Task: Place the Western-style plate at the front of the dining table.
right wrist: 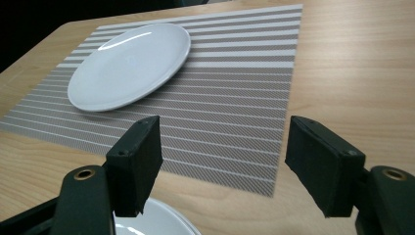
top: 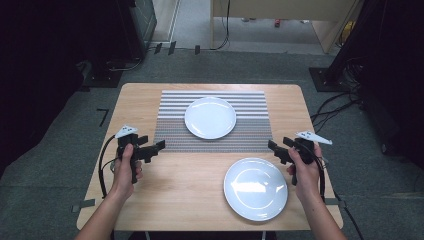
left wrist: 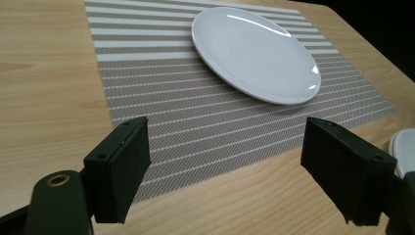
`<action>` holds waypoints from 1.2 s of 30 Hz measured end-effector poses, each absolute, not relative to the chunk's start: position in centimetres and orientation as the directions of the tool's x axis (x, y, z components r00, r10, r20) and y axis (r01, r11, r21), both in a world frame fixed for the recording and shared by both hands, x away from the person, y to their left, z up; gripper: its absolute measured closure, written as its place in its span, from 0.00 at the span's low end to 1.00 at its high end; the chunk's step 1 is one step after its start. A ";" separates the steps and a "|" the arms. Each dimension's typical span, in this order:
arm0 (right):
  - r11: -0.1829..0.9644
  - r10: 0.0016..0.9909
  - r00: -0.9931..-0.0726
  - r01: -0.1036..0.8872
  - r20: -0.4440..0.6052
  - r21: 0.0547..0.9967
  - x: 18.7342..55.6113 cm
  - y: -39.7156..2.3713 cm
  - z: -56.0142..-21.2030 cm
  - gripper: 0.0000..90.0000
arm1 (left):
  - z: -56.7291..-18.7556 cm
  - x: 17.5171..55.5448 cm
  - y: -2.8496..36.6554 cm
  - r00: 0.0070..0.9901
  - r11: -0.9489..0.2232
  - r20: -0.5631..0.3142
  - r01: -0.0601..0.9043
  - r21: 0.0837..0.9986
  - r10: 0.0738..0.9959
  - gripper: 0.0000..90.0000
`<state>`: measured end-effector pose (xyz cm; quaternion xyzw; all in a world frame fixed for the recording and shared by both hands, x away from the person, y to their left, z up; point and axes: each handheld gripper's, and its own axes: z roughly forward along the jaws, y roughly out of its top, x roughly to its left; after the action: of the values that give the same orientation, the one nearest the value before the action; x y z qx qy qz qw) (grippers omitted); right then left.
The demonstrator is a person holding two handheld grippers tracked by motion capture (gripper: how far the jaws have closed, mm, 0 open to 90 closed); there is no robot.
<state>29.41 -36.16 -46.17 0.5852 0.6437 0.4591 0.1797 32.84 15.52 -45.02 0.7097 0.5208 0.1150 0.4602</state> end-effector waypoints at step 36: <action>-0.106 0.960 -0.144 0.609 0.241 0.786 22.9 -41.6 -49.9 0.32 | -50.2 25.5 24.0 0.201 0.028 -0.214 0.663 0.748 0.956 0.20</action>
<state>22.90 -41.60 -49.90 0.6186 0.6339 0.4126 0.2128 25.51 24.00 -50.18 0.6710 0.6030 0.1890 0.3878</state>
